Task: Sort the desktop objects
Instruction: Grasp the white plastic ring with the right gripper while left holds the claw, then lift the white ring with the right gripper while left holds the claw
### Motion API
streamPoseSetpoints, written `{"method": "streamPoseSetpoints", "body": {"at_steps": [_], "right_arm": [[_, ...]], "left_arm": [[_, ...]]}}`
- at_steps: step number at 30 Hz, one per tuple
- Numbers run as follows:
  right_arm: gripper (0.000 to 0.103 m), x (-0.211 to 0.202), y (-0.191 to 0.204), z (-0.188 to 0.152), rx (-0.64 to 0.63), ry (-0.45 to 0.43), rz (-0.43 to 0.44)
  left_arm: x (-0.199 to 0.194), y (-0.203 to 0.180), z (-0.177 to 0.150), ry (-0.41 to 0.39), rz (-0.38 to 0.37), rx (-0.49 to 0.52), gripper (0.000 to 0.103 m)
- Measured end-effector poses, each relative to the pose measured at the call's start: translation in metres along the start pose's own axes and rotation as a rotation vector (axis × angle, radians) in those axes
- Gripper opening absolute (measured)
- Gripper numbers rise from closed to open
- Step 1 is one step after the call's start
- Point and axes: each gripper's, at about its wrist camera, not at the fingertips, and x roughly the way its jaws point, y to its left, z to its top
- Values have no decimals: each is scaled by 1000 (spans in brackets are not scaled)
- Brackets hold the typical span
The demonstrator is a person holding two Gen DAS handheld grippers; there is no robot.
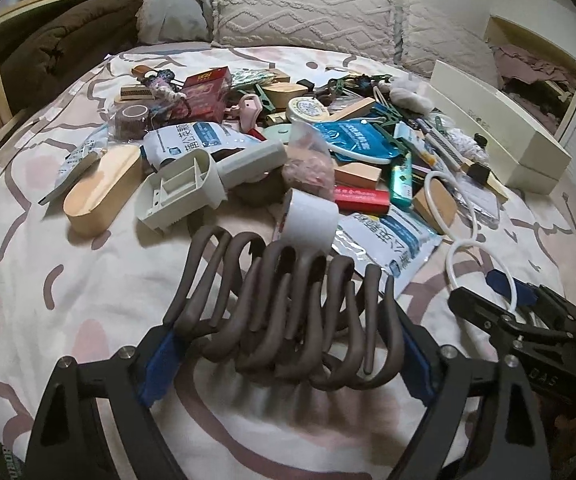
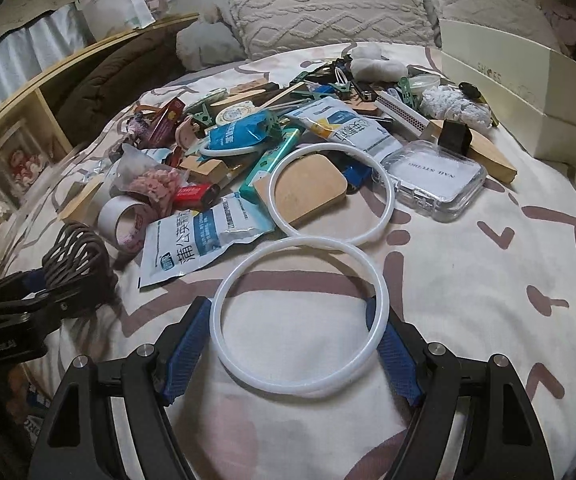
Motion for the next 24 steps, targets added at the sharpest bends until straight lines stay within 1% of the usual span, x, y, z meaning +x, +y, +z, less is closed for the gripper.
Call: {"method": "streamPoseSetpoints", "body": {"at_steps": [5, 12, 17, 22, 24], "right_arm": [[80, 0, 1, -2, -16, -10, -2], [80, 2, 5, -7, -46, -33, -22], [80, 2, 6, -9, -58, -45, -33], [80, 3, 6, -9, -57, -49, -31], [80, 3, 6, -9, -58, -54, -30]], "left_arm": [[-7, -1, -7, -1, 13, 13, 90], [-13, 0, -18, 9, 35, -7, 90], [-14, -6, -23, 5, 67, 35, 91], [-19, -6, -17, 3, 69, 61, 91], [-22, -6, -15, -2, 73, 88, 91]]}}
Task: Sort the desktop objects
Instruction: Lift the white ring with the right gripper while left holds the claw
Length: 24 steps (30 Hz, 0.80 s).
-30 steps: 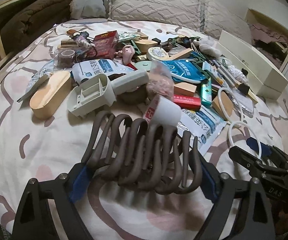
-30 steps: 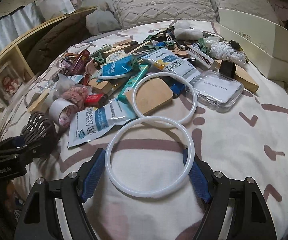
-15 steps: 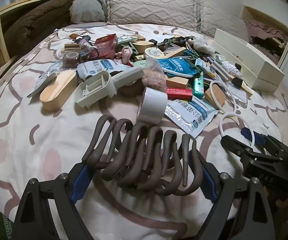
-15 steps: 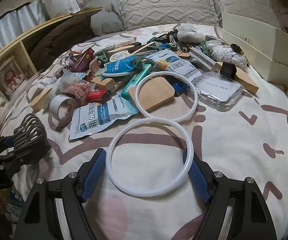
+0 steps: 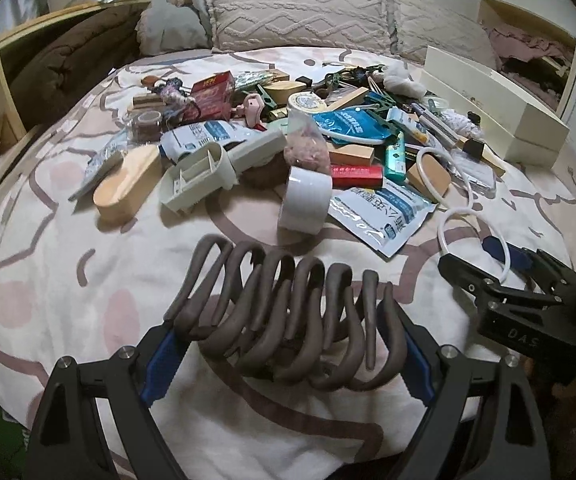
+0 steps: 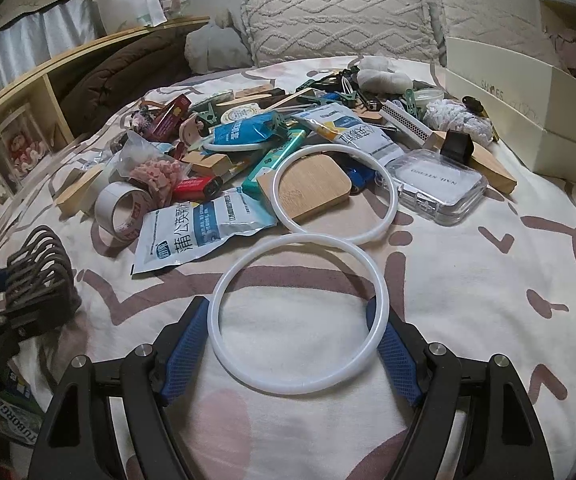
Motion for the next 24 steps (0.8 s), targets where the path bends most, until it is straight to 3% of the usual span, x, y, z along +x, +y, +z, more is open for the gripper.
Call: {"method": "streamPoseSetpoints", "body": {"at_steps": [4, 10, 24], "right_arm": [[81, 0, -2, -1, 1, -8, 11], [82, 0, -3, -2, -1, -15, 28], [86, 0, -3, -3, -9, -26, 51]], "left_arm": [[-5, -2, 5, -7, -11, 75, 97], [-6, -7, 12, 13, -21, 207, 98], [8, -6, 18, 107, -45, 295, 98]]}}
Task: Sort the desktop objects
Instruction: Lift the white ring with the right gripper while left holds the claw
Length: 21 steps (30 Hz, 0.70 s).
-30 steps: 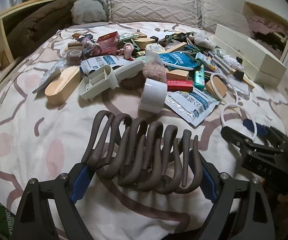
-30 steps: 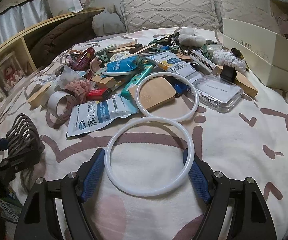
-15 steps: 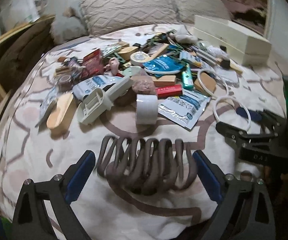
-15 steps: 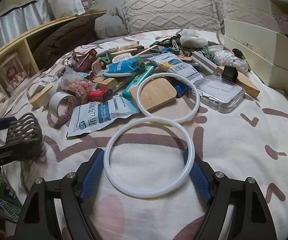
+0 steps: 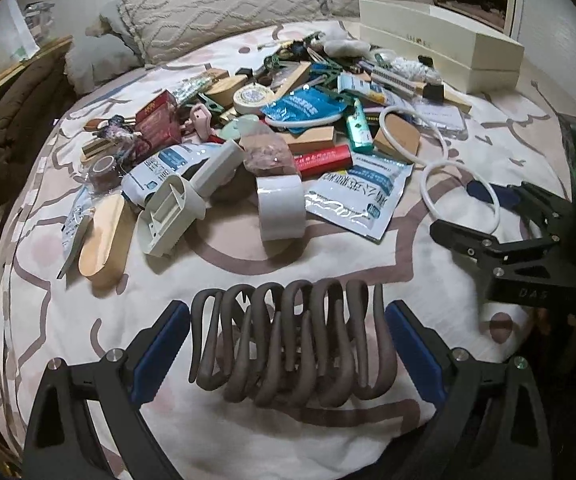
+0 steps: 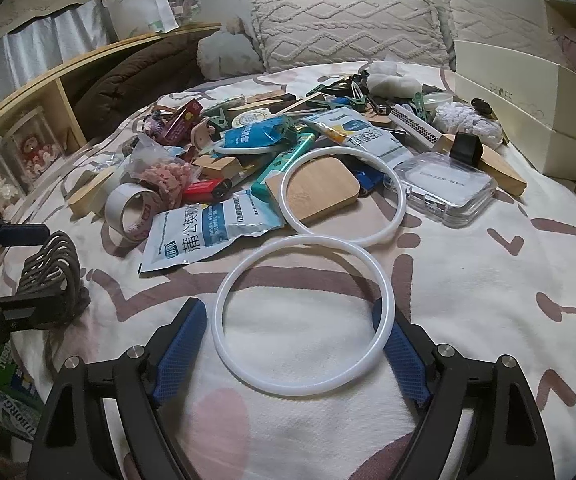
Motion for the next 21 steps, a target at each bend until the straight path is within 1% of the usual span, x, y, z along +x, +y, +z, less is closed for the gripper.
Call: {"method": "streamPoseSetpoints", "body": {"at_steps": [6, 8, 12, 15, 18, 21], "right_arm": [[86, 0, 0, 0, 0, 0, -1], [86, 0, 0, 0, 1, 1, 0], [86, 0, 0, 0, -4, 0, -3], [86, 0, 1, 0, -11, -2, -7], [86, 0, 1, 0, -16, -4, -10], [86, 0, 1, 0, -19, -5, -12]], "left_arm": [[7, -3, -5, 37, 10, 26, 98], [8, -2, -7, 42, 5, 17, 98], [5, 2, -15, 38, -7, -33, 98], [2, 5, -20, 14, -13, -83, 98], [-2, 8, -24, -31, -20, -140, 98], [-5, 6, -28, -79, -14, -158, 98]]}}
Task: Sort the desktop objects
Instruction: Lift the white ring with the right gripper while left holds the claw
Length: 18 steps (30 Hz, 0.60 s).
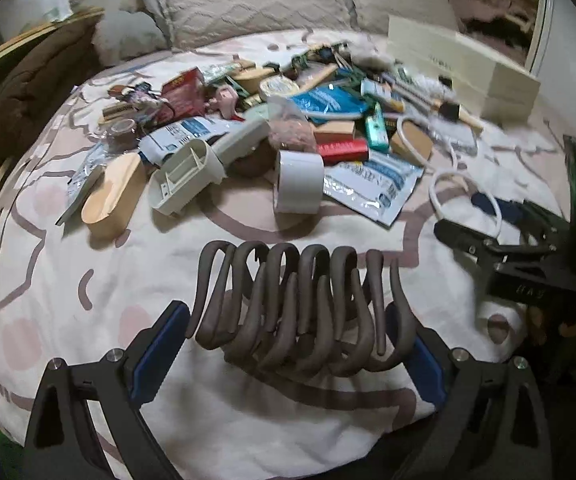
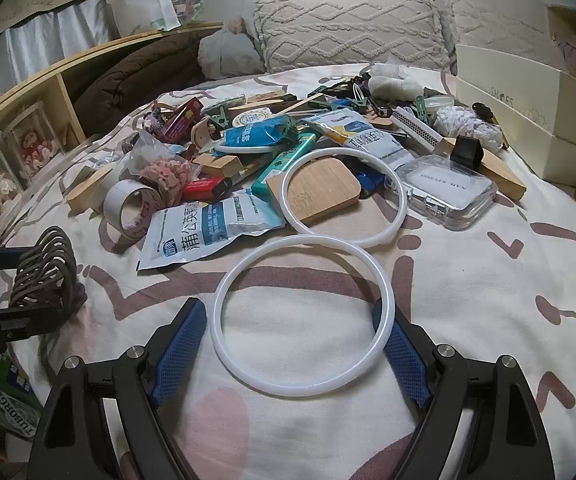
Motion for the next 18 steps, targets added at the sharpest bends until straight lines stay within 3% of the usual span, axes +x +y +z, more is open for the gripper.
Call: {"method": "streamPoseSetpoints", "body": {"at_steps": [6, 13, 18], "right_arm": [[86, 0, 1, -1, -10, -4, -6], [86, 1, 2, -1, -17, -7, -10], [86, 1, 2, -1, -18, -9, -11]], "left_arm": [[3, -4, -10, -76, 21, 32, 98], [10, 5, -22, -130, 8, -26, 98], [8, 8, -23, -171, -21, -58, 87]]}}
